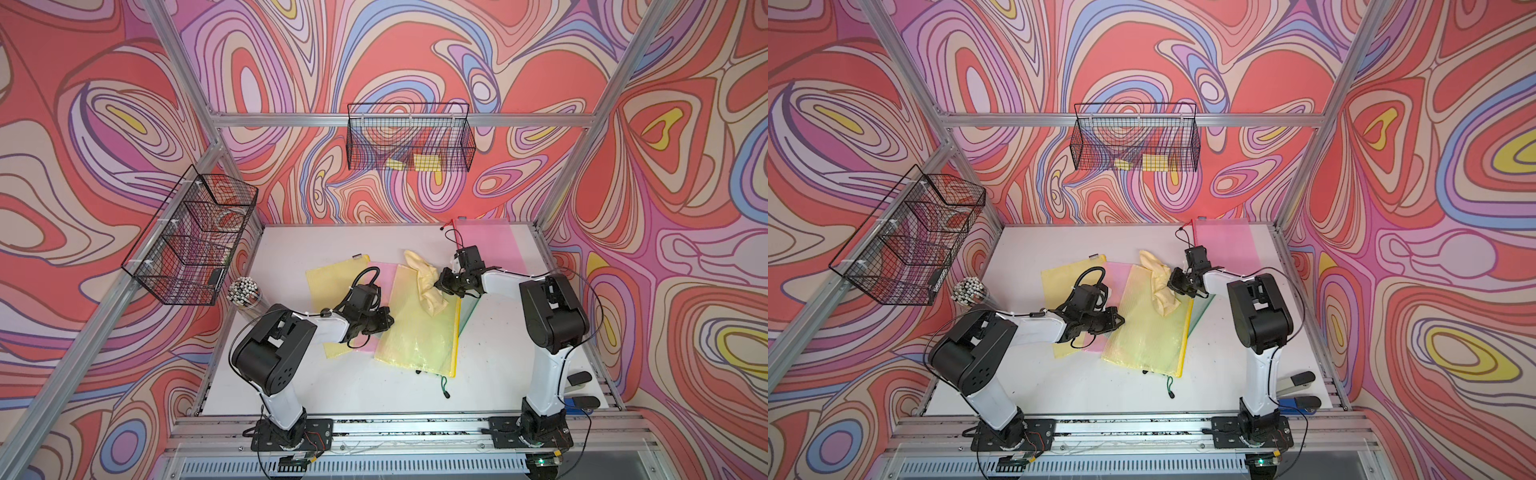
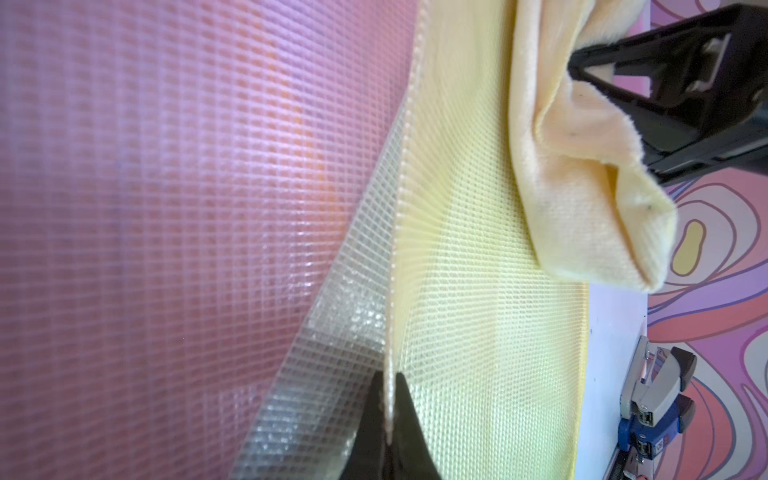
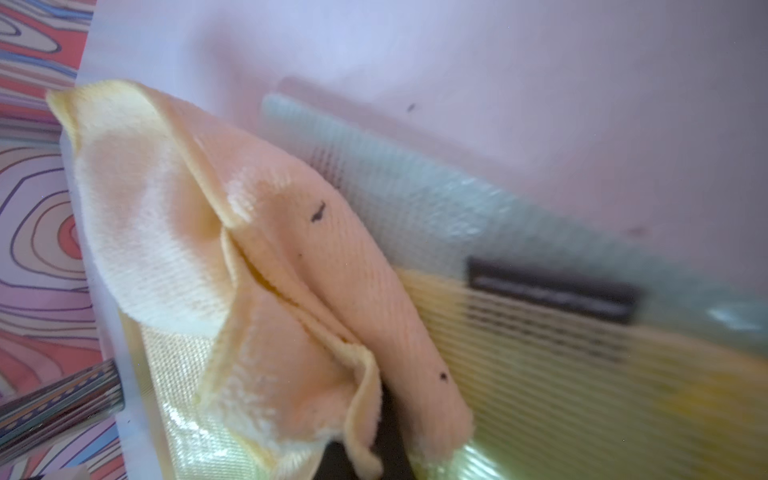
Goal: Wipe the document bag
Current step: Wipe the dirt from the document bag.
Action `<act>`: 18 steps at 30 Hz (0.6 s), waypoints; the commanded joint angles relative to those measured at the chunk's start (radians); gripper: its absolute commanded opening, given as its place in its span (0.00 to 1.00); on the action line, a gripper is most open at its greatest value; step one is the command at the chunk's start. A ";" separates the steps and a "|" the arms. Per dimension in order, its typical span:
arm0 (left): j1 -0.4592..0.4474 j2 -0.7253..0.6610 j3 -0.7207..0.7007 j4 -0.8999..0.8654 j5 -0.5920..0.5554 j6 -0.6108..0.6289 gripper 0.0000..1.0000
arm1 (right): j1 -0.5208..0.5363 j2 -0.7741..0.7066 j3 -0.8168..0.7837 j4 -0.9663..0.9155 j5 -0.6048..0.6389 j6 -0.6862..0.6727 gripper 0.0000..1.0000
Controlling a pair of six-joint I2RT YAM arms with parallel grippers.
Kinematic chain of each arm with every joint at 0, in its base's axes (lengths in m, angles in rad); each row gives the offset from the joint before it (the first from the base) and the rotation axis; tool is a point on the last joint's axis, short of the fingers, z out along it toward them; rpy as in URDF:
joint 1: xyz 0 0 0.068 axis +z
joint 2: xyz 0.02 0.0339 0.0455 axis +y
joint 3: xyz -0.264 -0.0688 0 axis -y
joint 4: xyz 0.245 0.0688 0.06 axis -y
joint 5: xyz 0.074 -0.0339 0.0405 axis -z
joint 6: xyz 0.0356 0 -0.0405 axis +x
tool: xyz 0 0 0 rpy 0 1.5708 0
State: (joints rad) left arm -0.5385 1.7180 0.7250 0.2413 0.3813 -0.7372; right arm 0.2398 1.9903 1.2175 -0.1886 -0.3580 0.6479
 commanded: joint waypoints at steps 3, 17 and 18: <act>0.001 -0.045 -0.029 -0.072 -0.035 -0.010 0.00 | 0.022 -0.040 -0.011 0.000 -0.037 0.000 0.00; 0.002 -0.046 -0.024 -0.074 -0.024 -0.010 0.00 | 0.253 0.186 0.246 0.045 -0.043 0.091 0.00; 0.001 -0.049 -0.025 -0.075 -0.026 -0.009 0.00 | 0.243 0.175 0.233 0.036 -0.033 0.082 0.00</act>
State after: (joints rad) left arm -0.5385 1.6886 0.7059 0.1967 0.3664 -0.7380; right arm 0.5266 2.1677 1.4647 -0.1268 -0.4297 0.7280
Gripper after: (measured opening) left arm 0.047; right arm 0.049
